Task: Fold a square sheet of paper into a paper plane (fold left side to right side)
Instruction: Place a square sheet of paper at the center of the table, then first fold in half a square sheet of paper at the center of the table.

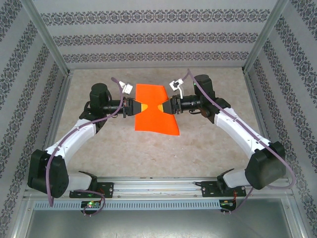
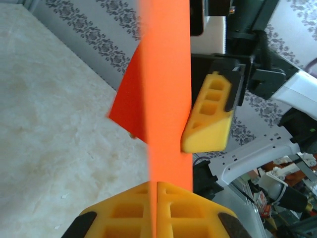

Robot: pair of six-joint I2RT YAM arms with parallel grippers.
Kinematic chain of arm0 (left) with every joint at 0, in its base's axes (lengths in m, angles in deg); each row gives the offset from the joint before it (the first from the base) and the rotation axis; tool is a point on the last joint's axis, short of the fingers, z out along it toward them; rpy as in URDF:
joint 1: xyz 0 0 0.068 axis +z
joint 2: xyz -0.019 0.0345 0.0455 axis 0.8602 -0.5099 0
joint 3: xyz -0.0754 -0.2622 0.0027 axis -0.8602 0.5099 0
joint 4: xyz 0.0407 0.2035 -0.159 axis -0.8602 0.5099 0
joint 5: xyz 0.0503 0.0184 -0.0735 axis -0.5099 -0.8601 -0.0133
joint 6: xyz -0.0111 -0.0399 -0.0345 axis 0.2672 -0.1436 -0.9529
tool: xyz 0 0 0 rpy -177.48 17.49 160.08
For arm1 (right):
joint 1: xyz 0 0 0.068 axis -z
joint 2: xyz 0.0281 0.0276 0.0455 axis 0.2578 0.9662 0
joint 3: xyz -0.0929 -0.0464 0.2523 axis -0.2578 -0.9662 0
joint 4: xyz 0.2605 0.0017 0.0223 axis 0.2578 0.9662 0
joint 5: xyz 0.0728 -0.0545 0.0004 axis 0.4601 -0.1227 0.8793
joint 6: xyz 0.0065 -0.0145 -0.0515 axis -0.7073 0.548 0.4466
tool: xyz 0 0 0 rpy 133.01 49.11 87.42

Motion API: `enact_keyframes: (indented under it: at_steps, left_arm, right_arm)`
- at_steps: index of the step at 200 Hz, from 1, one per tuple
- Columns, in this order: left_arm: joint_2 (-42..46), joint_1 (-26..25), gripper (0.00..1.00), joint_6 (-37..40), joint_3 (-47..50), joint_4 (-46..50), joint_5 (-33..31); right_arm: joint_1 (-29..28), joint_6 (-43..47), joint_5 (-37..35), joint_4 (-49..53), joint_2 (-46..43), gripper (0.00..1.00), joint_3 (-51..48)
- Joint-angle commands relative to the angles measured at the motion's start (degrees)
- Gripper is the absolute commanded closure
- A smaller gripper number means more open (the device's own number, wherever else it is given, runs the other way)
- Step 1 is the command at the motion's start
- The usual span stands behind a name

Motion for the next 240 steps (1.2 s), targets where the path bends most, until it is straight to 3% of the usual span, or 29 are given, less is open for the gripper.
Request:
enact_keyframes:
  at_steps: [1,43,80,105,188,218,240]
  left_arm:
    - [-3.0,-0.47,0.98,2.02,-0.89,5.61,-4.31]
    - [-13.35,-0.48,0.99,-0.64,0.24,9.94,-10.04]
    - [-22.55,-0.42,1.0,-0.29,0.02,14.36,-15.84]
    - [-27.04,-0.43,1.0,1.65,-1.89,19.72,-19.79]
    - [-31.05,-0.4,0.97,3.04,-5.56,26.73,-23.38]
    - [-30.92,-0.48,0.94,2.11,-5.67,26.39,-23.1]
    - [-30.45,-0.48,0.9,1.82,-5.72,26.61,-23.07]
  right_arm:
    - [1.3,2.16,-6.02,2.51,-0.17,0.45,-0.27]
    - [3.87,0.63,-17.86,6.5,1.37,0.24,-2.03]
    - [4.11,-3.81,-24.36,6.51,5.12,0.21,-4.15]
    - [3.46,-8.08,-25.66,5.18,9.05,0.32,-5.44]
    - [0.52,-14.54,-25.04,4.72,22.92,0.87,-5.16]
    - [0.24,-14.39,-25.2,6.36,25.65,0.98,-5.01]
    - [0.06,-14.03,-26.28,7.71,27.25,1.0,-5.03]
